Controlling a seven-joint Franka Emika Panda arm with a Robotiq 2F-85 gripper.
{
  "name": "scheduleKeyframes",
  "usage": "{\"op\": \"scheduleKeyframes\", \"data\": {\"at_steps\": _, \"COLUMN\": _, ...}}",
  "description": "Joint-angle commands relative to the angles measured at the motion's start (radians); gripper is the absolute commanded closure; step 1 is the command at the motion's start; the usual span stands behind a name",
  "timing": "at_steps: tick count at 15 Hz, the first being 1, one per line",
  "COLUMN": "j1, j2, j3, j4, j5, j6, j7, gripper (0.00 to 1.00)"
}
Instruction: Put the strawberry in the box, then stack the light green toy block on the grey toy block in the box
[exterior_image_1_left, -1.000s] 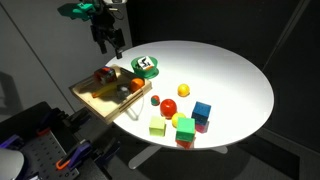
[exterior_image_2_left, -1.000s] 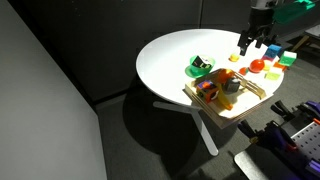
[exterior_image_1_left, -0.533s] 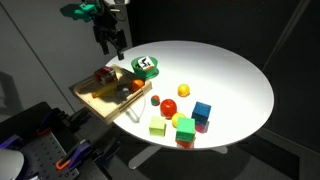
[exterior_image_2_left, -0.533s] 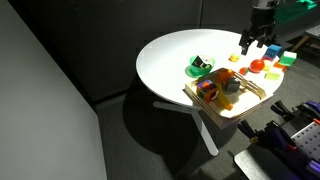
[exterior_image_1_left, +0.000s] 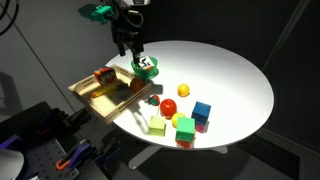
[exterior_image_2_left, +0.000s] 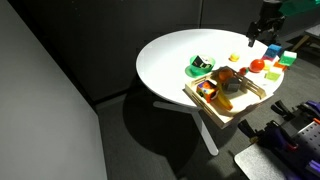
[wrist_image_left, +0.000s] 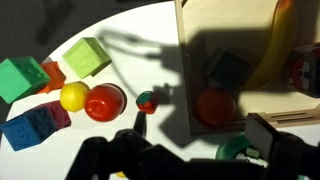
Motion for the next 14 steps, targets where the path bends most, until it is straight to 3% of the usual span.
{"op": "scheduleKeyframes", "data": {"at_steps": 1, "j1": -0.021, "j2": 0.083, "j3": -0.022, "j4": 0.064, "j5": 0.015, "j6": 0.038, "j7": 0.008, "gripper": 0.00}}
{"op": "scheduleKeyframes", "data": {"at_steps": 14, "j1": -0.055, "j2": 0.338, "j3": -0.053, "j4": 0.176, "j5": 0.055, "j6": 0.181, "j7": -0.020, "gripper": 0.00}}
